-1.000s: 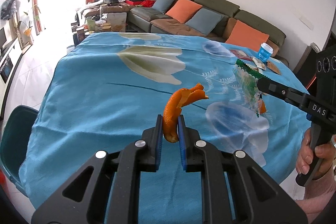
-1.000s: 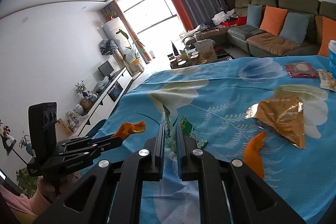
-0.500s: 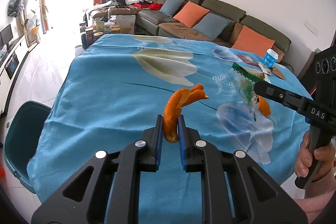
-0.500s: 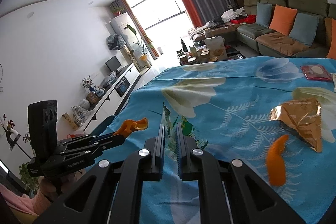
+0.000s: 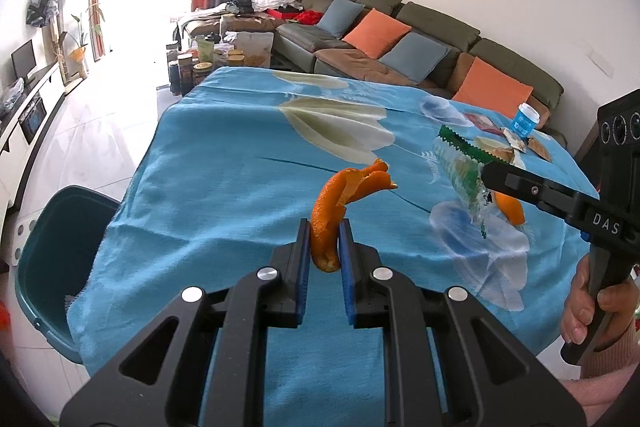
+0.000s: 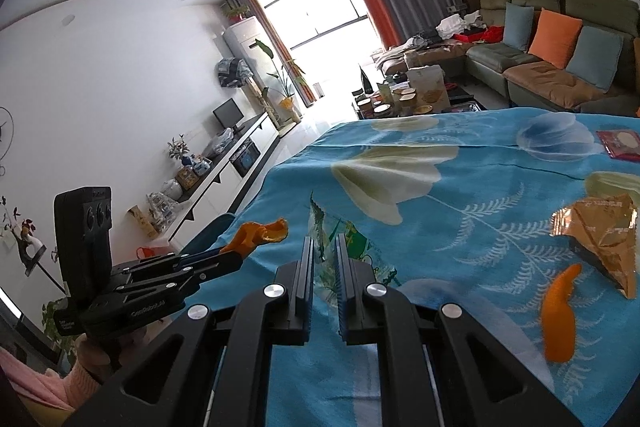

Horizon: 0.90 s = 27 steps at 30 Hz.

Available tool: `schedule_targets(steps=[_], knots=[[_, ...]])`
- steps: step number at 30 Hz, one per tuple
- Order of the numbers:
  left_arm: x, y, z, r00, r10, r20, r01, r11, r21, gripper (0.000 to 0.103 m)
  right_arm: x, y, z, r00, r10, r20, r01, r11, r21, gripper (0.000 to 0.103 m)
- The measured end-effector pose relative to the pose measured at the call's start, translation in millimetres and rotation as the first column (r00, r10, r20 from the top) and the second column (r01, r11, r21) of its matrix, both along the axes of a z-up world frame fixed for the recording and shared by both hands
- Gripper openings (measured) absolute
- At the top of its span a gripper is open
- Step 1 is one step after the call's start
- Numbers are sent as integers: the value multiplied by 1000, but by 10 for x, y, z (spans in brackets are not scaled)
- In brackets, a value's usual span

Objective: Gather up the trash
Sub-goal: 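Lift the orange peel with the left tool while the right tool lifts the plastic bag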

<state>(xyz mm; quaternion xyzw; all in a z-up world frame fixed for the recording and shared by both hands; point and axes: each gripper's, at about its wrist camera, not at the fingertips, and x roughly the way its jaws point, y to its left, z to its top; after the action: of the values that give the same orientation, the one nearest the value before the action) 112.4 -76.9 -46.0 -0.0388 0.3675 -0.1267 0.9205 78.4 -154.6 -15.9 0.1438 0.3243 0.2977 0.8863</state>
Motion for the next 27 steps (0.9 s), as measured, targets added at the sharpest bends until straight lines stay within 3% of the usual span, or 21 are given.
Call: schedule_targets(steps=[27], knots=[[-72, 313, 20, 996, 90, 9, -90, 996, -9, 14, 90, 364, 38, 996, 92, 6, -92, 996, 1, 9]])
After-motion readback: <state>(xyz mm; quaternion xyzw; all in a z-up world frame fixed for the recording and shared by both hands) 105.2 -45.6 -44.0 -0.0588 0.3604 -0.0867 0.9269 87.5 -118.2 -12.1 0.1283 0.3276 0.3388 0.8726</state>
